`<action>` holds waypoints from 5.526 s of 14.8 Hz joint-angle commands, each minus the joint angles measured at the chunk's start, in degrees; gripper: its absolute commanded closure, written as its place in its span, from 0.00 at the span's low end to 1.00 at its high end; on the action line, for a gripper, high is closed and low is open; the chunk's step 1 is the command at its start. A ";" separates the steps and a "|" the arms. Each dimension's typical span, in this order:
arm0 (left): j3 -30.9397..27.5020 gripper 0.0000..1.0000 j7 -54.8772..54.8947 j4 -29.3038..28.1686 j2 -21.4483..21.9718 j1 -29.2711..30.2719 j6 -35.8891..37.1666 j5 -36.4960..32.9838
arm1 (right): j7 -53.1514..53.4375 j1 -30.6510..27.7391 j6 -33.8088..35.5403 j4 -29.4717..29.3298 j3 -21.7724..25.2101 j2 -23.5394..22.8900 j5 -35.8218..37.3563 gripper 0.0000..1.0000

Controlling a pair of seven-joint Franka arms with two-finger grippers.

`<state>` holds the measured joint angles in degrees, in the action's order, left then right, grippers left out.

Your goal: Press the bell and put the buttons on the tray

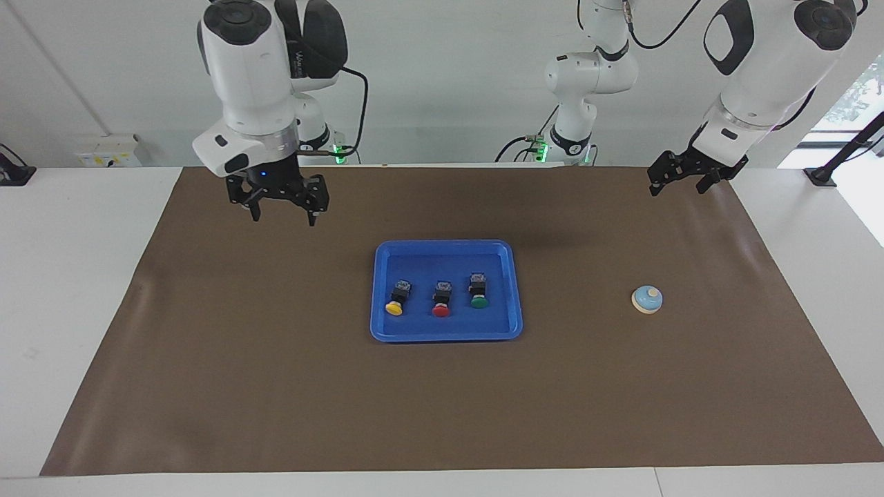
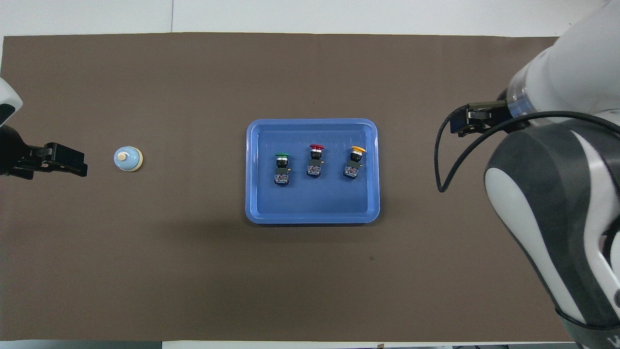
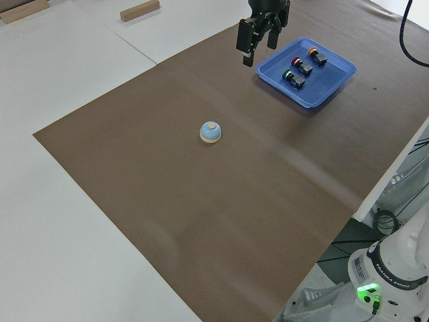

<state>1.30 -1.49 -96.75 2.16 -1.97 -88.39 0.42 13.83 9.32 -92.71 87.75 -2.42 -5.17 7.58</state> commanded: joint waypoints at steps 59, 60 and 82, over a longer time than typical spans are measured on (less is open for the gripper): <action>-0.07 0.35 -1.67 -4.24 -9.47 1.36 -14.56 0.10 | -10.75 -11.78 1.92 4.89 -0.74 6.05 -7.67 0.00; 0.02 0.00 -1.67 -4.76 -6.58 1.09 -13.05 0.19 | -10.67 -11.78 1.92 4.80 -0.74 6.05 -7.67 0.00; 1.08 0.00 -1.76 -4.59 -0.58 0.48 -0.73 -2.18 | -10.67 -11.78 1.92 4.89 -0.74 6.05 -7.67 0.00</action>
<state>2.40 -3.15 -101.73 0.84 -1.08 -90.31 -0.60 3.92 -1.89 -91.44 92.41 -2.80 0.65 0.64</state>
